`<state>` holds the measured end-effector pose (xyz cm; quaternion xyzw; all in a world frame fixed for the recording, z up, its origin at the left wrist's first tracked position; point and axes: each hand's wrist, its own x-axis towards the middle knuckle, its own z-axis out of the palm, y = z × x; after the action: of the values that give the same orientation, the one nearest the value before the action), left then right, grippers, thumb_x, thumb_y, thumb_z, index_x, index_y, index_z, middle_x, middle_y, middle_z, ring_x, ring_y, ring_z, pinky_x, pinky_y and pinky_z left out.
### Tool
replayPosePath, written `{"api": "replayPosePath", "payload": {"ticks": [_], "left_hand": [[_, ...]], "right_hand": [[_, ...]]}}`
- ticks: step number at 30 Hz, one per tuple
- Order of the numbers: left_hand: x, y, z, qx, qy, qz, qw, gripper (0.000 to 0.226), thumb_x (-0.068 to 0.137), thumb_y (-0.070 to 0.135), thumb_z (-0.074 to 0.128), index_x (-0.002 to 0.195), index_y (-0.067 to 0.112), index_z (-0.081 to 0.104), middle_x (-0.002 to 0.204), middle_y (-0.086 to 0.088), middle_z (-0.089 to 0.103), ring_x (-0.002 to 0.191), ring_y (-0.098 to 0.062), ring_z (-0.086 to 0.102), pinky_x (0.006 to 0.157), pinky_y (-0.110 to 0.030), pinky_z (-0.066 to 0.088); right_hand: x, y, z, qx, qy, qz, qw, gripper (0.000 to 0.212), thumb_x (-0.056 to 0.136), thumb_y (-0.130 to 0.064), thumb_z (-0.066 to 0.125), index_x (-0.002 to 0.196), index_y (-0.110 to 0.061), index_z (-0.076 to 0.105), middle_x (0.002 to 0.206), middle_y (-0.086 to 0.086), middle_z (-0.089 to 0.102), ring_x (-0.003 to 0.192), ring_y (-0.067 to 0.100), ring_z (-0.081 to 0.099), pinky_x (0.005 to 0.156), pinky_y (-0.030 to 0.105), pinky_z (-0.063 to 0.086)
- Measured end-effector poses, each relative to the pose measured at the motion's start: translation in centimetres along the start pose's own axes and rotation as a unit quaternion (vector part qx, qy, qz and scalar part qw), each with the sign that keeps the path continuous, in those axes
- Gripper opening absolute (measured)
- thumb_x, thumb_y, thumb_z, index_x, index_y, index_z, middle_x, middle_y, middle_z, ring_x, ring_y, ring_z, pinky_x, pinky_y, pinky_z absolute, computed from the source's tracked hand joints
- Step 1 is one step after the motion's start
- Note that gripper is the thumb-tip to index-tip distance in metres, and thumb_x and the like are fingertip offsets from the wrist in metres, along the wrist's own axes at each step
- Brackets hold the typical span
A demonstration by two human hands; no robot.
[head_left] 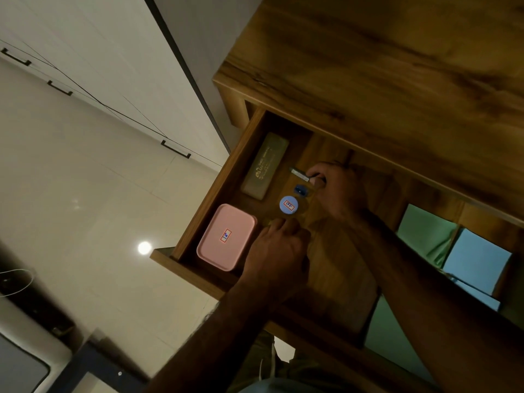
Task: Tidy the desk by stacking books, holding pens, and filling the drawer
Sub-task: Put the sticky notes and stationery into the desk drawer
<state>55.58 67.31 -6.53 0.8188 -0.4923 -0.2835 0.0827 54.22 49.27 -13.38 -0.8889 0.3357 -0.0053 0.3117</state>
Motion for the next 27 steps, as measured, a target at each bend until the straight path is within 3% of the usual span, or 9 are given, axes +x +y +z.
{"api": "replayPosePath", "payload": {"ticks": [5,10,15,23,27], "left_hand": [[0.4,0.2,0.2,-0.001,0.006,0.01,1.0,0.04,0.094,0.023,0.054,0.133,0.013,0.054,0.135,-0.008,0.052,0.12,-0.025,0.047,0.099,-0.037,0.042],[0.6,0.2,0.3,-0.008,0.008,0.008,1.0,0.039,0.093,0.022,0.053,0.131,0.013,0.055,0.133,-0.007,0.052,0.12,-0.024,0.047,0.099,-0.038,0.043],[0.7,0.4,0.7,-0.01,0.008,0.012,1.0,0.039,0.092,0.022,0.054,0.13,0.013,0.056,0.129,-0.006,0.055,0.115,-0.024,0.048,0.096,-0.038,0.045],[0.1,0.0,1.6,-0.018,0.019,0.01,1.0,0.038,0.089,0.023,0.056,0.127,0.014,0.058,0.129,-0.005,0.056,0.114,-0.024,0.049,0.094,-0.036,0.046],[0.0,-0.1,1.5,-0.023,0.011,0.012,1.0,0.04,0.091,0.021,0.055,0.131,0.014,0.056,0.131,-0.006,0.054,0.117,-0.025,0.049,0.095,-0.037,0.047]], "right_hand": [[0.6,0.3,-0.1,-0.012,0.001,0.029,0.999,0.014,0.092,-0.011,0.064,0.102,-0.019,0.07,0.112,0.001,0.066,0.095,0.02,0.065,0.07,0.03,0.052],[0.0,0.5,-0.2,0.01,0.023,0.004,1.0,0.017,0.094,-0.02,0.063,0.109,-0.019,0.07,0.11,0.0,0.068,0.092,0.017,0.066,0.072,0.036,0.058],[0.1,0.3,0.5,-0.022,0.018,-0.001,1.0,0.018,0.089,-0.028,0.07,0.107,-0.023,0.069,0.107,-0.001,0.066,0.09,0.017,0.064,0.069,0.031,0.052],[1.6,-0.2,-0.1,-0.026,-0.012,0.008,1.0,0.019,0.095,-0.012,0.062,0.109,-0.017,0.074,0.113,0.004,0.07,0.101,0.022,0.067,0.074,0.029,0.053],[1.9,-0.1,-0.4,-0.019,-0.021,0.017,0.999,0.017,0.092,-0.009,0.064,0.104,-0.016,0.074,0.11,0.003,0.069,0.098,0.02,0.066,0.069,0.026,0.047]]}}
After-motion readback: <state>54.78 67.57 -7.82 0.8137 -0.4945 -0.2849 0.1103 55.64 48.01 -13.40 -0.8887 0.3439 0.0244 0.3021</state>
